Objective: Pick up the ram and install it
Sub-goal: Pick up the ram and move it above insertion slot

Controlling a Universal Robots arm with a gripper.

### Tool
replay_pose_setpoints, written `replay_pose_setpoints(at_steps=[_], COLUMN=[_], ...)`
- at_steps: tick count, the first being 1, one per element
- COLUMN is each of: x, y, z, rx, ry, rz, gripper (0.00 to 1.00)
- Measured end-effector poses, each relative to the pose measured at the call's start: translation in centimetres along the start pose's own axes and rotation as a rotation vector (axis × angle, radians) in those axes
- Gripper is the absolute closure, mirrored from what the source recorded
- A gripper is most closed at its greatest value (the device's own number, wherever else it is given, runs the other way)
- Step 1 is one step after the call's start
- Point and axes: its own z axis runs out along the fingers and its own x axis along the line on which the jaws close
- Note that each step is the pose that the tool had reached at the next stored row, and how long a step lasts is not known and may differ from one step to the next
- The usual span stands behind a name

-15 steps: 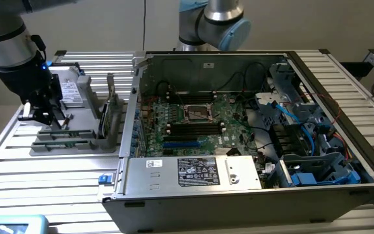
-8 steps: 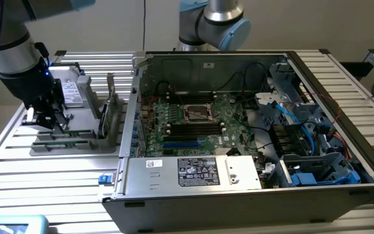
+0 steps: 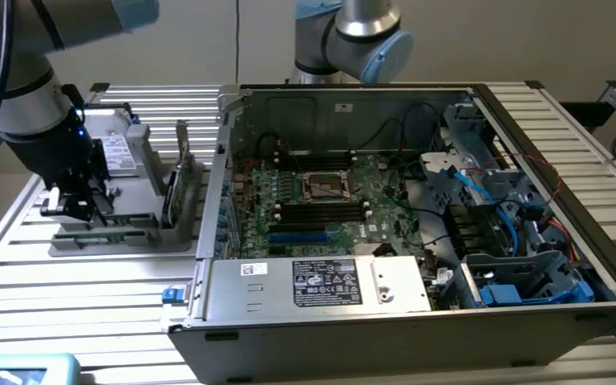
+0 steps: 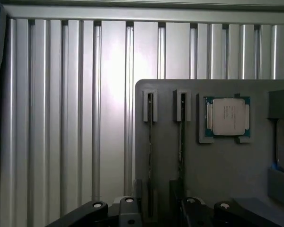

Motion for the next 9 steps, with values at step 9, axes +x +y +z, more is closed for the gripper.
replay_pose_setpoints(at_steps=[9], x=[0.1], y=[0.38], z=[1.23], rx=[0.0164], ry=[0.0023], rz=[0.0], gripper=[0.64])
